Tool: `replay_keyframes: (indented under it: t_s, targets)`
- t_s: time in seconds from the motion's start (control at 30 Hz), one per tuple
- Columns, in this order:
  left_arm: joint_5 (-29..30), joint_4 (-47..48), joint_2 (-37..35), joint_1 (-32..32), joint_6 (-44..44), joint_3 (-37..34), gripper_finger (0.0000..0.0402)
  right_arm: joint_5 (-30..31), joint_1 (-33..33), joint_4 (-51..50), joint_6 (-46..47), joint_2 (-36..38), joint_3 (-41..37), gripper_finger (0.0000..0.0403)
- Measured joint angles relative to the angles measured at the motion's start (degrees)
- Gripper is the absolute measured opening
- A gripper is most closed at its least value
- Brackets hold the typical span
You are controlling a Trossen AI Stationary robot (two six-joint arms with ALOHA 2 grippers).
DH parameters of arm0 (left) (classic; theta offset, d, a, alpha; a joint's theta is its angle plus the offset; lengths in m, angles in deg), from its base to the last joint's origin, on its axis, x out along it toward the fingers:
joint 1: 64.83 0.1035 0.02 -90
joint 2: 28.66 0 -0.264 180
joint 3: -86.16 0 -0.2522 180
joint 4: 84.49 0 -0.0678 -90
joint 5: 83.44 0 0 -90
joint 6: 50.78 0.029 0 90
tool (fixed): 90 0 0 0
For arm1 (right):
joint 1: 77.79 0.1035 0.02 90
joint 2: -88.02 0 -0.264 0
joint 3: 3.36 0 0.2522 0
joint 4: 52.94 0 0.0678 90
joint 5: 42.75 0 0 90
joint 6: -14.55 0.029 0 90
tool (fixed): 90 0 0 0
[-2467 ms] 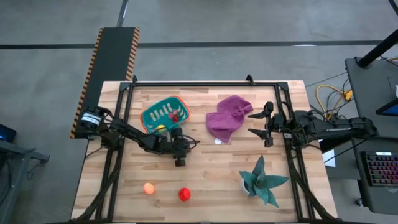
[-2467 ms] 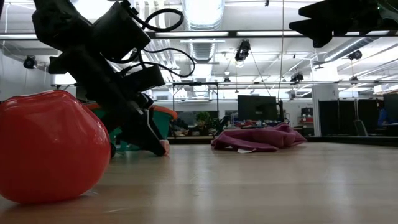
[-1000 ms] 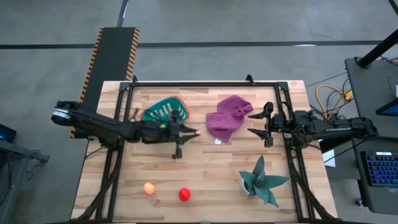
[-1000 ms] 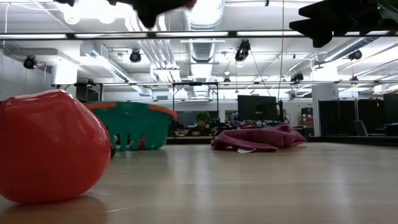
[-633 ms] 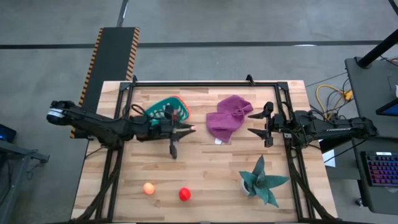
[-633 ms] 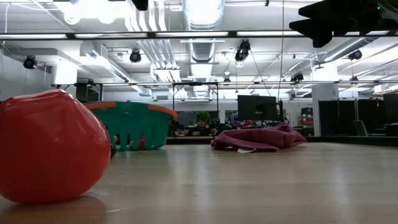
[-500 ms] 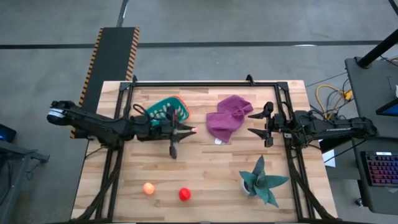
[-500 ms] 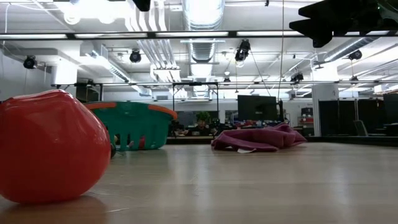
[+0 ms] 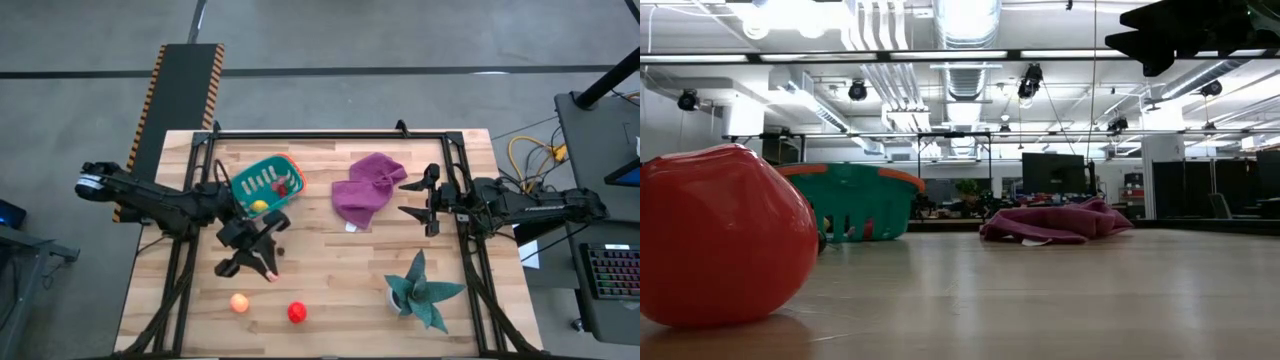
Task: Pick and placing Produce into tupperware
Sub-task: Put the pink peach into the blue basket
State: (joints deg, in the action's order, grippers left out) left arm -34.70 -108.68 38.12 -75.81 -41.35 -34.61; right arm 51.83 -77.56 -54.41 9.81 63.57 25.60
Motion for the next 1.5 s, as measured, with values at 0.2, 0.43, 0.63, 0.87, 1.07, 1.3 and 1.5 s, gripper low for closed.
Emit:
replay_keyframes:
  t_s: [0.2,0.43,0.63,0.87,1.07,1.3,1.5]
  targets:
    - [-0.28,-0.48,-0.06,0.02,-0.02,-0.03,0.0029,0.0,0.0,-0.01,0.0,0.0,0.0,0.0247]
    - [-0.3,-0.46,-0.06,0.01,-0.01,-0.09,0.0029,0.0,0.0,0.0,0.0,-0.01,0.0,0.0247]
    - [-0.3,-0.04,-0.06,0.01,-0.01,-0.13,0.0029,0.0,0.0,-0.02,0.02,-0.02,0.0,0.0247]
    - [13.28,0.86,-0.06,0.02,0.56,-0.55,0.0029,0.0,0.0,0.0,0.02,0.0,0.0,0.0247]
    - [47.44,5.4,-0.06,0.02,2.73,-0.61,0.0029,0.0,0.0,-0.02,0.22,-0.02,0.0,0.0247]
    - [84.84,7.17,-0.06,0.0,9.99,-0.61,0.0029,0.0,0.0,-0.02,0.22,0.0,0.0,0.0246]
    - [111.65,2.08,1.34,0.08,28.91,-0.52,0.0029,0.0,0.0,-0.02,0.22,0.0,0.0,0.0246]
